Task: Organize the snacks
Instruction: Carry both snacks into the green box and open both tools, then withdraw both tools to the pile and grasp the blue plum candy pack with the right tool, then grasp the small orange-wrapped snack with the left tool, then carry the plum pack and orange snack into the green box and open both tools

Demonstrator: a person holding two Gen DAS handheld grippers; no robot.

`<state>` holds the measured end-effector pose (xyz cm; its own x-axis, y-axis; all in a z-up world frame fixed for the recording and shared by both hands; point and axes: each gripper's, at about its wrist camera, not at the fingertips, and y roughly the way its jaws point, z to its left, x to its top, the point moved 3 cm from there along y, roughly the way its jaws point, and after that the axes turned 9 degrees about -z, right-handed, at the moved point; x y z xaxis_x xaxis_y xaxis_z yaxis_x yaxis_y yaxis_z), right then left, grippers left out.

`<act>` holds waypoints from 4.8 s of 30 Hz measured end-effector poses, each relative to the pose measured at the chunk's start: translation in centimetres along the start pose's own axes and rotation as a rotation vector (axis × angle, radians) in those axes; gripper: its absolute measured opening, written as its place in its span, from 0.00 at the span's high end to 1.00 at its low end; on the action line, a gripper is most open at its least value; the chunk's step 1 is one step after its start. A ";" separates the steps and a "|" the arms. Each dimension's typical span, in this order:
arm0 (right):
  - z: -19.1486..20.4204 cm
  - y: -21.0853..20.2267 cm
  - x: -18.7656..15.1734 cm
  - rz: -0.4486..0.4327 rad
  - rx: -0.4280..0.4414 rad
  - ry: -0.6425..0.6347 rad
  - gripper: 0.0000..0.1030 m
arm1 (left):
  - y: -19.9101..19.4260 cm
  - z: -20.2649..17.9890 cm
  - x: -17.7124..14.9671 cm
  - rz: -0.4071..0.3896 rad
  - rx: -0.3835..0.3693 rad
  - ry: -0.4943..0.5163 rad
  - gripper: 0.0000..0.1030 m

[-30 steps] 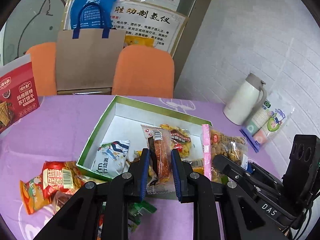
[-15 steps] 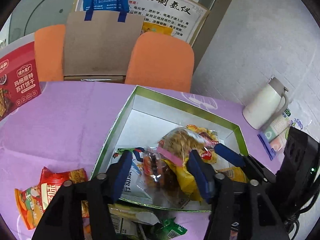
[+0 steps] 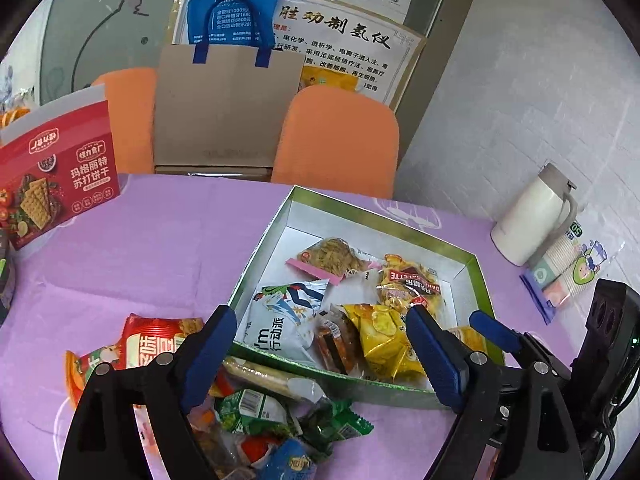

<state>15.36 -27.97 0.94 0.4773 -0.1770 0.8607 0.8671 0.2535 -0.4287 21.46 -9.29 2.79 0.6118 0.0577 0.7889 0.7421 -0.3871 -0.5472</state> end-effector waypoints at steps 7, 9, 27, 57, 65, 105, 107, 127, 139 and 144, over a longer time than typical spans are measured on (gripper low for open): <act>2.1 -4.9 -2.1 -0.048 0.043 -0.005 0.09 | -6.3 0.8 -1.0 -0.077 0.027 0.009 0.12; 2.7 -5.4 -3.3 -0.037 0.062 0.007 0.09 | -7.7 1.5 -1.8 -0.091 0.040 0.013 0.11; 10.7 1.0 -9.6 0.174 0.260 -0.198 0.40 | -11.2 8.0 -14.0 0.063 0.014 -0.058 0.11; 5.5 -2.1 -11.2 0.249 0.156 -0.062 0.63 | -3.7 5.1 -13.8 0.131 -0.008 0.037 0.43; 5.7 -1.2 -11.6 0.264 0.148 -0.063 0.60 | -3.7 4.8 -14.1 0.128 -0.002 0.049 0.43; -1.7 -6.8 -1.9 -0.024 -0.069 -0.038 0.69 | -5.3 -6.0 -3.5 -0.028 -0.292 0.171 0.80; -2.6 -6.2 -1.5 -0.028 -0.084 -0.029 0.69 | -3.9 -7.0 -2.6 -0.022 -0.295 0.180 0.80; -4.9 -0.3 -1.3 -0.048 -0.162 -0.167 0.26 | 6.8 -8.7 -1.2 0.088 -0.229 0.183 0.48; -3.4 -1.9 -1.6 -0.047 -0.151 -0.186 0.02 | 4.6 -6.6 -1.0 -0.011 -0.081 0.171 0.02; -1.4 -4.3 -1.5 -0.092 -0.145 -0.222 0.01 | 1.6 -6.2 -1.0 -0.026 -0.073 0.183 0.02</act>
<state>11.12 -30.07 1.07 0.3667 0.0238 0.9300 0.9243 0.1040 -0.3671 20.36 -15.64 2.88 0.5281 -0.0971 0.8436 0.7311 -0.4534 -0.5099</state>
